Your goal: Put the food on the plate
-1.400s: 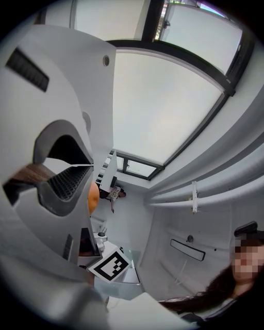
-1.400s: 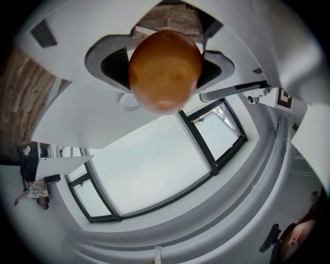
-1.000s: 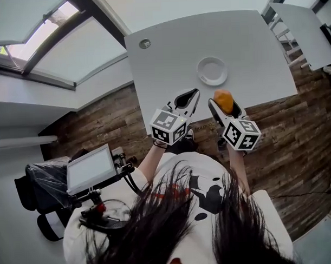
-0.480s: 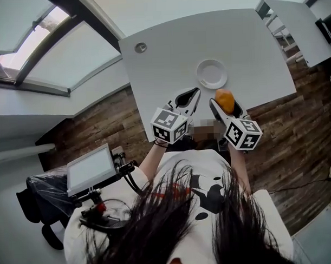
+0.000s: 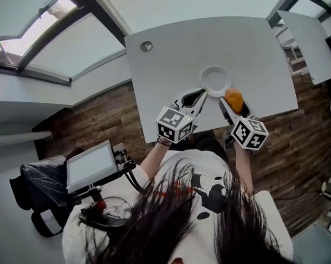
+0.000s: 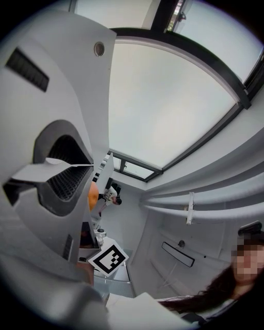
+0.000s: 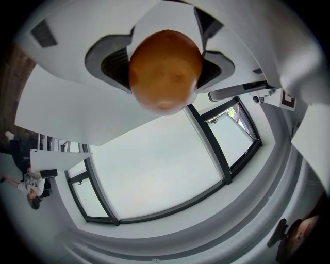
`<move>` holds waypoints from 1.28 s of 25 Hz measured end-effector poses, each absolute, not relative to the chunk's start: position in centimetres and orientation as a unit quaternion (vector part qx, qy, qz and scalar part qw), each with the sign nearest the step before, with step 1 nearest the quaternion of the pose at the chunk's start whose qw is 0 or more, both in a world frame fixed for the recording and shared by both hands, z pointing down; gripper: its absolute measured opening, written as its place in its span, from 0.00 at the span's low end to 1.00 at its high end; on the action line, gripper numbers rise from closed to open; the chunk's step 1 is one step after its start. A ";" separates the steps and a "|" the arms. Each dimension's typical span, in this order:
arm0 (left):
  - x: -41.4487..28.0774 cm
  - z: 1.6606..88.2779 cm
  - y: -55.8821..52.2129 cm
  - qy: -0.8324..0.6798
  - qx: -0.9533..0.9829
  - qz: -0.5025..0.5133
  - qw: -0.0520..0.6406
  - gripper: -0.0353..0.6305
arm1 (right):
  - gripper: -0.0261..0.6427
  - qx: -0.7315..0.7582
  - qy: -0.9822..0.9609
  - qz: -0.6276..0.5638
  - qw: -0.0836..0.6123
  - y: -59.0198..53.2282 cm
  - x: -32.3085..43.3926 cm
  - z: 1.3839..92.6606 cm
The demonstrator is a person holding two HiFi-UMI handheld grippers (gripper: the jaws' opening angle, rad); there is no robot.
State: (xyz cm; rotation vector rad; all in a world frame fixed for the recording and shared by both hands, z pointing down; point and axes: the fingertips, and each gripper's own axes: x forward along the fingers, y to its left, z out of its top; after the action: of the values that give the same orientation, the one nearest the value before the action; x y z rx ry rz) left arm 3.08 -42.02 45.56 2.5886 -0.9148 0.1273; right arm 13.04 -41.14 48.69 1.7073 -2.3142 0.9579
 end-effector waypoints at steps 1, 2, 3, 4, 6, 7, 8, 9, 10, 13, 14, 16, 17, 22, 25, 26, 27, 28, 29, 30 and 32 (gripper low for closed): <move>2.9 45.5 -42.3 -0.331 0.922 0.044 0.196 0.07 | 0.60 0.558 -0.766 0.314 0.057 -41.7 12.9 48.6; 2.8 45.6 -42.6 -0.337 0.920 0.043 0.197 0.07 | 0.60 0.553 -0.770 0.313 0.059 -42.2 12.8 48.5; 2.6 45.5 -43.0 -0.343 0.917 0.043 0.198 0.07 | 0.60 0.548 -0.774 0.312 0.063 -42.7 12.6 48.5; 2.5 45.5 -43.3 -0.348 0.915 0.042 0.199 0.07 | 0.60 0.543 -0.777 0.311 0.067 -43.2 12.5 48.5; 2.3 45.2 -44.2 -0.358 0.911 0.040 0.202 0.07 | 0.60 0.533 -0.783 0.311 0.078 -44.2 12.2 48.5; 2.2 45.1 -44.6 -0.362 0.909 0.039 0.203 0.07 | 0.60 0.527 -0.786 0.311 0.085 -44.8 12.1 48.6; 2.2 45.2 -45.1 -0.366 0.907 0.039 0.205 0.07 | 0.60 0.522 -0.789 0.311 0.092 -45.3 12.0 48.9; 2.2 45.4 -45.5 -0.370 0.905 0.040 0.206 0.07 | 0.60 0.516 -0.791 0.312 0.100 -45.9 11.9 49.4; 2.2 45.8 -45.9 -0.375 0.902 0.042 0.208 0.07 | 0.60 0.510 -0.794 0.313 0.108 -46.6 11.9 50.2; 3.1 47.0 -47.7 -0.387 0.896 0.049 0.213 0.07 | 0.60 0.495 -0.800 0.312 0.135 -49.2 12.5 53.0; 3.3 47.3 -48.3 -0.389 0.895 0.049 0.214 0.07 | 0.60 0.492 -0.801 0.310 0.144 -50.0 12.7 53.7; 3.2 47.4 -48.9 -0.396 0.891 0.049 0.215 0.07 | 0.60 0.487 -0.802 0.304 0.163 -51.0 12.6 55.0; 3.0 47.4 -49.0 -0.400 0.890 0.049 0.215 0.07 | 0.60 0.485 -0.803 0.301 0.172 -51.3 12.3 55.7; 2.2 47.4 -49.5 -0.413 0.883 0.050 0.217 0.07 | 0.60 0.465 -0.813 0.277 0.214 -52.5 10.7 58.4; 2.2 47.7 -49.4 -0.413 0.883 0.055 0.218 0.07 | 0.60 0.451 -0.820 0.266 0.230 -52.9 9.8 59.6; 2.2 47.7 -49.4 -0.413 0.882 0.056 0.218 0.07 | 0.60 0.445 -0.823 0.261 0.235 -53.0 9.5 60.0; 2.2 47.8 -49.4 -0.413 0.882 0.057 0.219 0.07 | 0.60 0.439 -0.827 0.255 0.242 -53.0 9.1 60.3; 2.2 47.9 -49.4 -0.414 0.882 0.058 0.219 0.07 | 0.60 0.432 -0.830 0.248 0.251 -53.0 8.8 60.7; 2.2 47.9 -49.5 -0.415 0.881 0.058 0.219 0.07 | 0.60 0.424 -0.833 0.239 0.263 -53.0 8.5 61.0; 2.1 47.9 -49.5 -0.416 0.881 0.059 0.220 0.07 | 0.60 0.416 -0.835 0.229 0.277 -52.9 8.2 61.3; 2.0 47.9 -49.6 -0.418 0.879 0.060 0.221 0.07 | 0.60 0.403 -0.838 0.208 0.303 -52.7 7.7 61.8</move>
State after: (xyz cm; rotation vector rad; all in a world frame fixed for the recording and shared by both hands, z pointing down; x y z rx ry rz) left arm 1.99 -49.56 47.93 2.4303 -1.1568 0.1650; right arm 7.74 -52.70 61.82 1.0678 -2.2220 0.5509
